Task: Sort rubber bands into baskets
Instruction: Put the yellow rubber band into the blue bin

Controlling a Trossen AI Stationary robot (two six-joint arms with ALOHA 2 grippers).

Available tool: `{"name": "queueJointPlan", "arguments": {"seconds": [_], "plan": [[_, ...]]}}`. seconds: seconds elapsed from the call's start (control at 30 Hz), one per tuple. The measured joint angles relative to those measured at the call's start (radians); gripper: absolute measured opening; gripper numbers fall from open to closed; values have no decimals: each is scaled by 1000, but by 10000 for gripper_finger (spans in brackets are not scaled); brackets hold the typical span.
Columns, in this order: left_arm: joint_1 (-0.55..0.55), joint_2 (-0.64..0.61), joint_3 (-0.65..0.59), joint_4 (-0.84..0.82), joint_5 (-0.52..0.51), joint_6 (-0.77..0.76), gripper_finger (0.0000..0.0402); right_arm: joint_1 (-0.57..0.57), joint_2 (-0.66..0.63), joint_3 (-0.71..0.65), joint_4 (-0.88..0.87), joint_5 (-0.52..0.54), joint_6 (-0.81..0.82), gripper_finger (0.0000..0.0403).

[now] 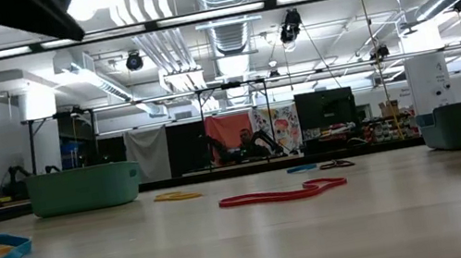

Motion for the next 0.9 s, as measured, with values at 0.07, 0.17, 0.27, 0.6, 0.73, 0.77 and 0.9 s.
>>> {"name": "queueJointPlan", "arguments": {"seconds": [0.07, 0.17, 0.27, 0.6, 0.73, 0.77, 0.9], "plan": [[19, -49, -62, 79, 1, -1, 83, -16, 0, 0, 6, 1, 7, 185], [52, -113, -137, 128, 0, -3, 83, -44, 0, 0, 8, 1, 10, 185], [82, -170, -182, 143, -3, -10, 83, -82, 12, 0, 8, 1, 45, 185], [175, -280, -208, -61, -77, -5, 83, -244, 74, 1, -3, 81, 197, 185], [200, -301, -208, -99, -77, 3, 83, -298, 96, 1, -5, 78, 235, 185], [204, -307, -209, -99, -77, 15, 83, -311, 103, 4, -5, 75, 238, 185], [225, -335, -213, -97, -76, 83, 83, -352, 128, 32, -7, 45, 240, 185]]}}
